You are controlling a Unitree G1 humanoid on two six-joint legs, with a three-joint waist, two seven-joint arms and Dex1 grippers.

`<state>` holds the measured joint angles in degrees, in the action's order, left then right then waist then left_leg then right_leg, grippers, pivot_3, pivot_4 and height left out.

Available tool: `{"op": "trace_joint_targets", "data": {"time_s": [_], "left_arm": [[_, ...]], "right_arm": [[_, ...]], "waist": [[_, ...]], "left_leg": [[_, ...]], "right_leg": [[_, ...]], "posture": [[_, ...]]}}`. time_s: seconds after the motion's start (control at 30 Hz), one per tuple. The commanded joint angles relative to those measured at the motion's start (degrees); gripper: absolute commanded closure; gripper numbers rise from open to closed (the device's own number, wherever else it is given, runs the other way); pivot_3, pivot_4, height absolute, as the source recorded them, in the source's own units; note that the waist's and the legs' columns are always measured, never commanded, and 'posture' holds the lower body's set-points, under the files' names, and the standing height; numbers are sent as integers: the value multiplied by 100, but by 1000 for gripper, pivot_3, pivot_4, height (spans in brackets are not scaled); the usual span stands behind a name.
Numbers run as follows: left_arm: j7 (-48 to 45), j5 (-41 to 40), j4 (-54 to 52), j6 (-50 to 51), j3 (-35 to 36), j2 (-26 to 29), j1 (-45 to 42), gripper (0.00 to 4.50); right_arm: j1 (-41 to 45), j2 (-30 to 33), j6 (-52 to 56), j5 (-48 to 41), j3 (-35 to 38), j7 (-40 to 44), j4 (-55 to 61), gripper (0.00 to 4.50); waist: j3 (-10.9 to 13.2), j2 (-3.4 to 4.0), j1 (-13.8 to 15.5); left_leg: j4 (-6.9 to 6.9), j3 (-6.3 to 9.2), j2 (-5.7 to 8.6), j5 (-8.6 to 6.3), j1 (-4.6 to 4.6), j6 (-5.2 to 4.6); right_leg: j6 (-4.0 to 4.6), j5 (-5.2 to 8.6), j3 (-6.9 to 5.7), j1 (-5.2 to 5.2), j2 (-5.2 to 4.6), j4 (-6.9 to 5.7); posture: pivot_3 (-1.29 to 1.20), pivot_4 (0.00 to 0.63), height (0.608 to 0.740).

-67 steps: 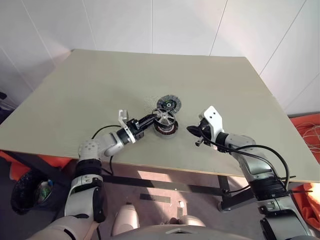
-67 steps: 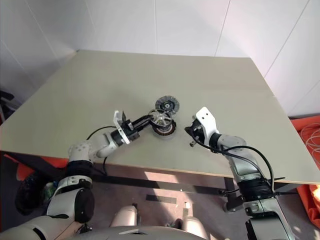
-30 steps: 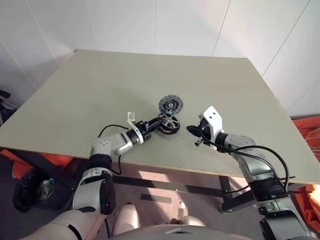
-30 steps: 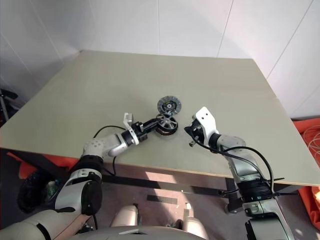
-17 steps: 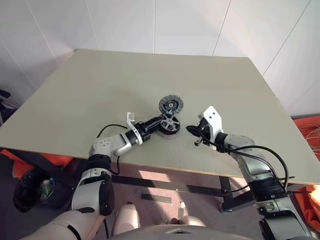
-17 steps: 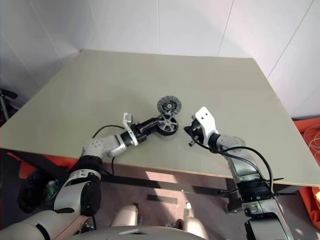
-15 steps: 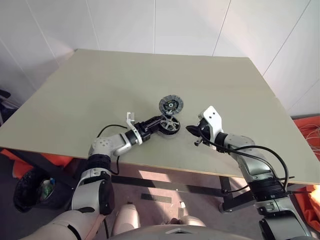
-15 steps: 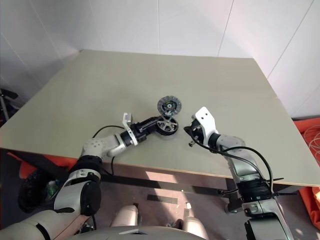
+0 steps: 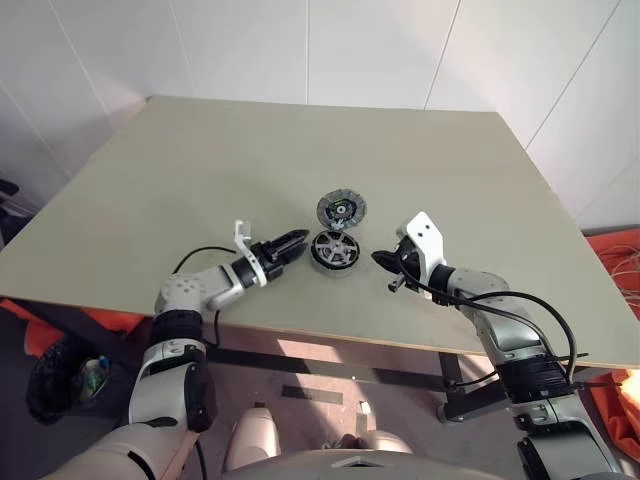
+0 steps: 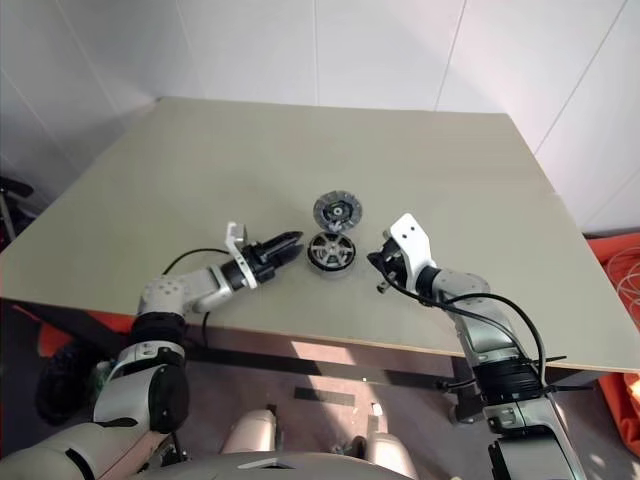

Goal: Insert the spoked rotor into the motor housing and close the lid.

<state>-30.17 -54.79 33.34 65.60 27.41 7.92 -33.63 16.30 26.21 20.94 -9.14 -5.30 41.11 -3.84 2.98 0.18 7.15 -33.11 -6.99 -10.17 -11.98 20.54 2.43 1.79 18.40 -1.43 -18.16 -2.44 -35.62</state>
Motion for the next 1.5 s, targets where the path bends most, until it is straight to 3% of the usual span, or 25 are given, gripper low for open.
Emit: {"op": "trace_joint_targets", "data": {"time_s": [0.03, 0.3, 0.57, 0.7, 0.93, 1.17, 1.5], "left_arm": [[36, -245, -491, 123, 200, 157, 92, 2240], [-171, 9, -1686, -312, -151, 297, 665, 2240], [-553, 1547, -2898, -1971, -1547, 887, 1254, 2240], [-771, 1995, -2888, -2597, -1927, 1023, 1297, 2240], [-899, 2649, -2303, -3690, -2333, 733, 1293, 2240], [-1139, 2590, -2172, -3931, -2331, 496, 1313, 2240], [-1753, 2092, -2512, -3194, -2298, 802, 1296, 2240]], "right_arm": [[41, -10, -115, -48, 72, -7, 210, 4500], [87, -11, -136, -29, 37, 36, 232, 4500], [390, -161, 225, -152, -16, -30, 898, 4500], [569, -513, 336, -68, -242, -116, 684, 4500], [841, -1002, 62, 216, -526, -344, -377, 4500], [740, -1055, -90, 278, -534, -424, -748, 4500], [871, -991, 64, 86, -417, -296, -327, 4500]], "waist": [[0, 0, 1], [1, 0, 6], [2, 2, -13], [2, 3, -11], [2, 3, -8], [1, 1, -19], [1, 2, -15]], "left_leg": [[-1, 0, 1, -1, 3, -2], [-7, 2, 6, -4, 13, -7], [-6, 4, -2, -4, 10, -6], [-7, 4, -7, -3, 6, -6], [-12, 2, 2, -3, 13, -5], [-14, 0, -2, -2, 13, -4], [-16, 0, -1, -2, 12, -3]], "right_leg": [[0, 0, 0, -2, 0, 1], [-2, -1, -2, -4, -5, 3], [-3, -1, -2, -5, -2, 0], [-3, -1, -1, -6, 2, -5], [-4, -2, -1, -6, -6, -7], [-6, -4, -2, -12, -6, -15], [-6, -4, -1, -11, -7, -16]], "posture": [[0, 0, 740], [0, 0, 740], [0, 0, 740], [0, 0, 740], [0, 0, 740], [0, 0, 740], [0, 0, 740]]}}
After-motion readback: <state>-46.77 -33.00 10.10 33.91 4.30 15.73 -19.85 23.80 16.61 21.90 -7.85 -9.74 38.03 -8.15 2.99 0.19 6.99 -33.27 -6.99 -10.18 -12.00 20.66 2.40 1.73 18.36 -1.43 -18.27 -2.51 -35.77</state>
